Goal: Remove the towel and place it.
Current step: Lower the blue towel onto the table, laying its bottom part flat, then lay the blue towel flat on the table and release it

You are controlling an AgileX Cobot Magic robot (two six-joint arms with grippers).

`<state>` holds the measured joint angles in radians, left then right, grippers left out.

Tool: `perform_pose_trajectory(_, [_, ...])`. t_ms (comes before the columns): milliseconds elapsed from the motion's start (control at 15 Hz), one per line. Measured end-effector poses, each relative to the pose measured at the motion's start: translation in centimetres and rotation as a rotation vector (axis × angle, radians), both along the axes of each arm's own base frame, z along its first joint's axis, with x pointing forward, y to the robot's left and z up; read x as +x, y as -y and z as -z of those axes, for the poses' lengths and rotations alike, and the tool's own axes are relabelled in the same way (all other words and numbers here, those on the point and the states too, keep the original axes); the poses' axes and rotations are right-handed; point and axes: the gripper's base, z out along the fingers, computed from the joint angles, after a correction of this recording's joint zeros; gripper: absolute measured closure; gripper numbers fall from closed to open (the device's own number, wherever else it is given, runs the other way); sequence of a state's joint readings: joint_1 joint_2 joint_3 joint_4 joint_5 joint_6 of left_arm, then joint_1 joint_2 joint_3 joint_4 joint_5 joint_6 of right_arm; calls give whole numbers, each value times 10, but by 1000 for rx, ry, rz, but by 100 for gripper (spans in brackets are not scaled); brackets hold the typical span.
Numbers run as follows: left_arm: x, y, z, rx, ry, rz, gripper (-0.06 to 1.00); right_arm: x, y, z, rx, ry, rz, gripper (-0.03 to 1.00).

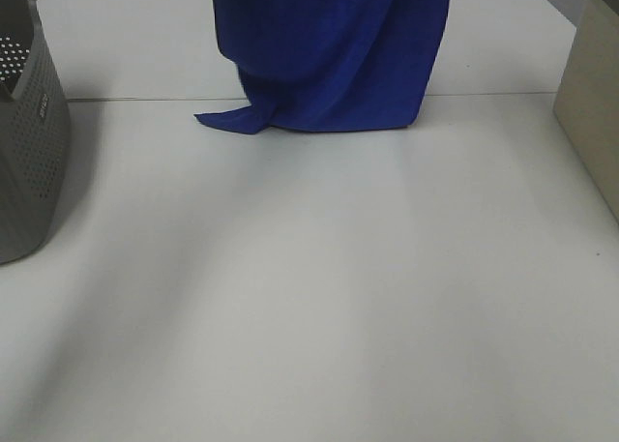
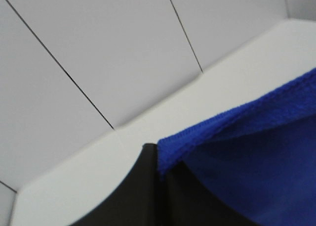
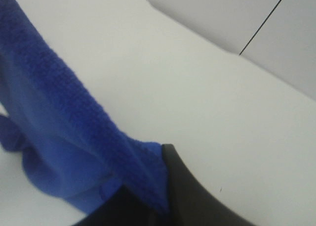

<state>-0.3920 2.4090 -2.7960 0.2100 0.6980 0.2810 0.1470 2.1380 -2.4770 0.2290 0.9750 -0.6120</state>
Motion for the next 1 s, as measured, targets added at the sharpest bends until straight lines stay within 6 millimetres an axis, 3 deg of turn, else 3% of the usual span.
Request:
perform_pose_trajectory(133, [-14, 3, 13, 8, -256, 53, 94, -16, 1, 6, -42, -171, -37, 95])
perform_pose_trajectory(333, [-28, 2, 31, 64, -503, 75, 94, -20, 2, 10, -25, -236, -18, 95])
perform_pose_trajectory(533, [-37, -2, 14, 7, -496, 47, 94, -30, -3, 1, 55, -252, -48, 95])
perform_pose_trajectory(800, [-58, -12, -24, -94, -457, 5, 94, -48, -4, -7, 87, -281, -59, 95])
perform_pose_trajectory(1000, [-86, -24, -41, -110, -521, -19, 94, -69, -2, -8, 99, -326, -66, 95])
